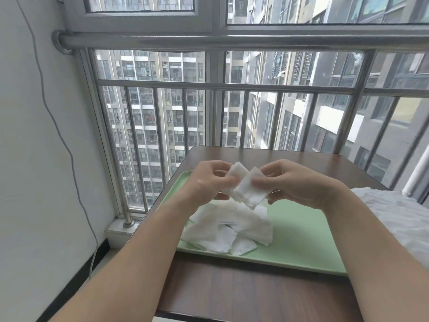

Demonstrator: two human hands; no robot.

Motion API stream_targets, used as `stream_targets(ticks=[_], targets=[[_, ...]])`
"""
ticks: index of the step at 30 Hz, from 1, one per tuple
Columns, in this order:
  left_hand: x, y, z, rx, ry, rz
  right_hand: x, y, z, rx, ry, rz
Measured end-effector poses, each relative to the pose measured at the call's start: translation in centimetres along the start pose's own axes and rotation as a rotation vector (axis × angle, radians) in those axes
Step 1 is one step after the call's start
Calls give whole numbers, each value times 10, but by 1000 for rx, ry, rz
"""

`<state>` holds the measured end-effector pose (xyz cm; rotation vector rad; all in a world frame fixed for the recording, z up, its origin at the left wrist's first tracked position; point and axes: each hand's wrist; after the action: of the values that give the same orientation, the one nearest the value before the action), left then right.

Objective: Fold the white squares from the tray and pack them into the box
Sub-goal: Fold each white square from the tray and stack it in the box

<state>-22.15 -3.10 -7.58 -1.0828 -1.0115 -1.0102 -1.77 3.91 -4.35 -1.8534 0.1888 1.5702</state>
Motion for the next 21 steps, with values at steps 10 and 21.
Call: stream_targets(ticks=[10,21], targets=[[2,8,0,-72,3,5,1,12,9,145,57,-5],[-1,3,-1,-117,1,-34,-2,16,9,234,102,-78]])
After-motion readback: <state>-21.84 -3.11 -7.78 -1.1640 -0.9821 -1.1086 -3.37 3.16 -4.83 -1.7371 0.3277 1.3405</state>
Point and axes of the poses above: each hand's wrist, its own z-axis towards the middle knuckle, its own y-axis out of the palm, x = y × z, and after that the axes turned 1 degree about -x, right-handed
